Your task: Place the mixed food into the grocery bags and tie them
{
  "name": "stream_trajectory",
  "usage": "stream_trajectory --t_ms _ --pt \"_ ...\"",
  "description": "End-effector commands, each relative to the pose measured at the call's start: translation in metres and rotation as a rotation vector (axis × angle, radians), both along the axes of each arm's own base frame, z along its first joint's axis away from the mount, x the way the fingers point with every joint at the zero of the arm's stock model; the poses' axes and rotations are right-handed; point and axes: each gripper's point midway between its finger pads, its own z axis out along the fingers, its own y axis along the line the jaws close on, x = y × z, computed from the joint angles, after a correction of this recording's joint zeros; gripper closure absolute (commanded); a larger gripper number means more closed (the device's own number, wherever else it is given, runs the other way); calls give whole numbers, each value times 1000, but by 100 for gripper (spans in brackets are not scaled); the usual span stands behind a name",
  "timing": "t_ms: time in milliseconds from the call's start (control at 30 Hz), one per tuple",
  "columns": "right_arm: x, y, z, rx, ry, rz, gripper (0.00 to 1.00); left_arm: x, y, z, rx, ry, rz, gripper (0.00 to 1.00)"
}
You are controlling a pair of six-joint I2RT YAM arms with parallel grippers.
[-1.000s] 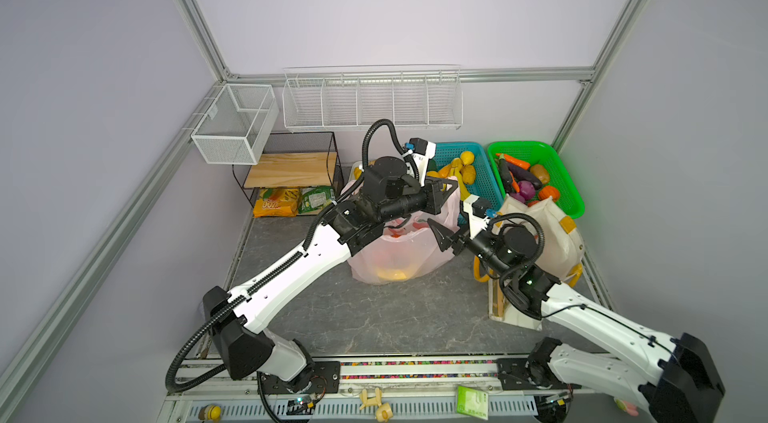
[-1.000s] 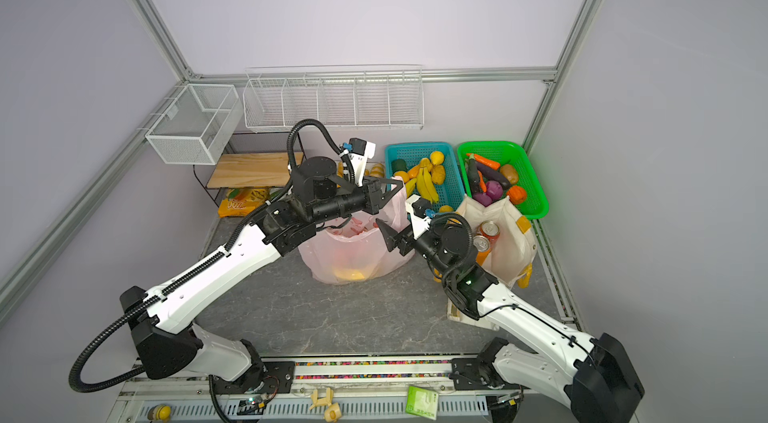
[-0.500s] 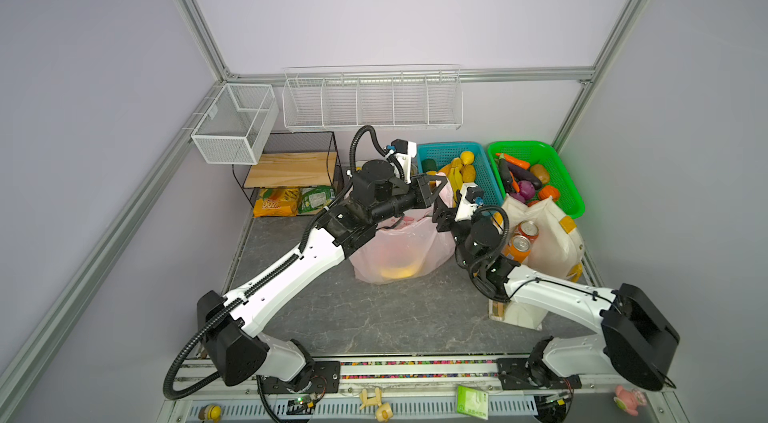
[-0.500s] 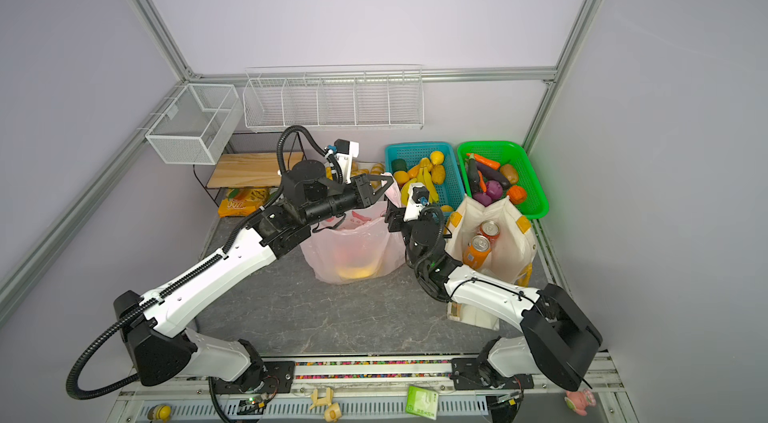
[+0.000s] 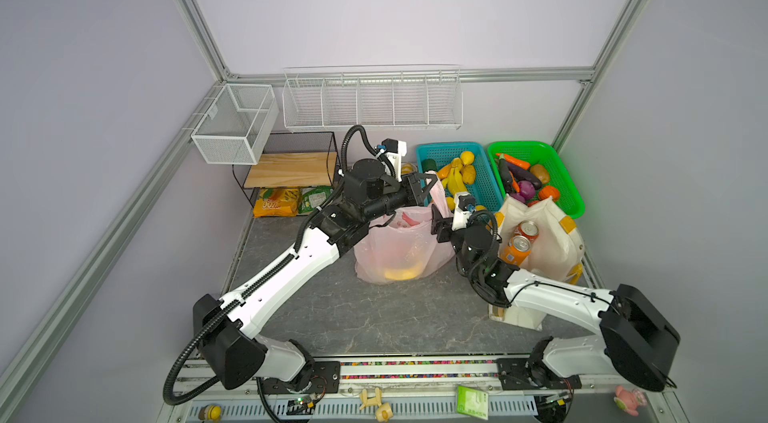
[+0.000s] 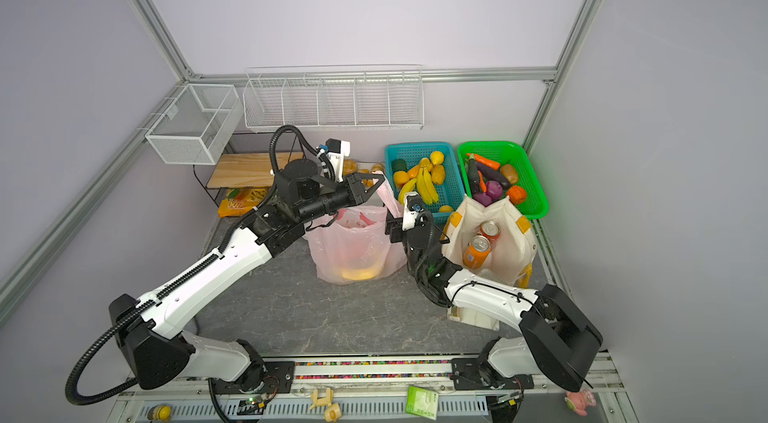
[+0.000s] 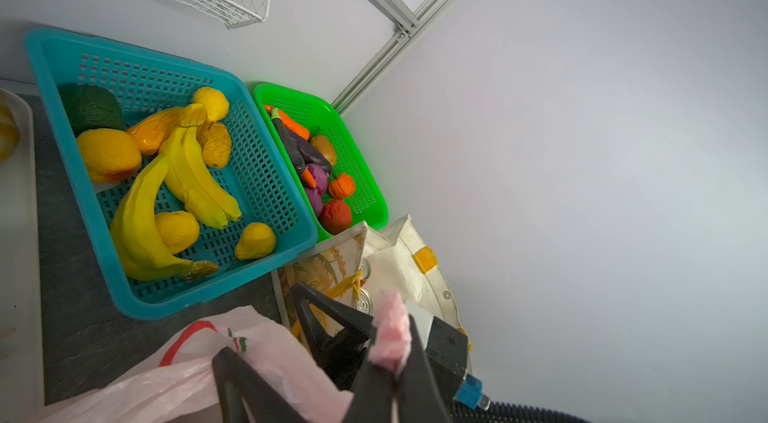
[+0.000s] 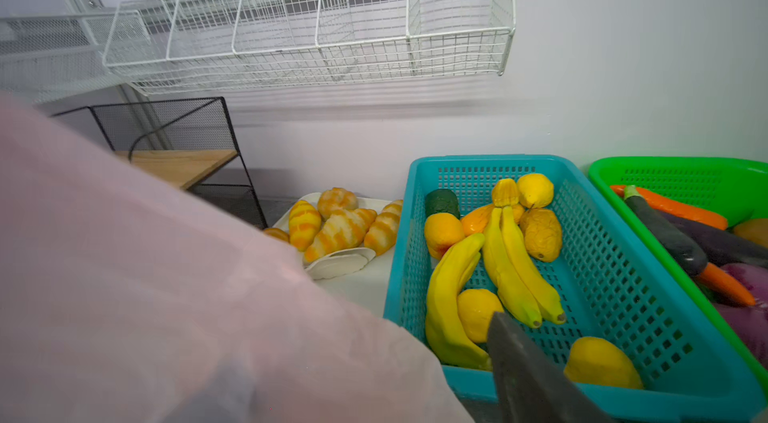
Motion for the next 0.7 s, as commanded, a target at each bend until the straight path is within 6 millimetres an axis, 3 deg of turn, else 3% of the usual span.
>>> stream_trajectory --t_ms 0,133,233,267,367,467,533,633,667 --pt "-1 12 27 2 -33 81 7 -7 5 28 -54 -61 -16 100" --pt "0 30 37 27 -63 153 1 -8 6 29 -57 -63 -17 100" --pt "10 26 35 59 -50 97 1 -8 7 27 -56 -60 -14 100" --pt "16 20 30 62 -23 41 2 -7 8 27 -55 -61 -9 100" --pt "29 3 -2 27 65 -77 18 -6 12 29 -57 -66 1 100" --pt "27 1 -32 -3 117 -53 22 -3 17 30 -58 -72 17 100" --pt "19 9 -33 -24 106 26 20 1 19 29 -55 -70 20 100" --pt "7 24 -17 -107 94 168 2 6 19 24 -47 -63 11 100" --pt "3 29 -11 -128 97 228 4 7 19 23 -44 -64 10 100"
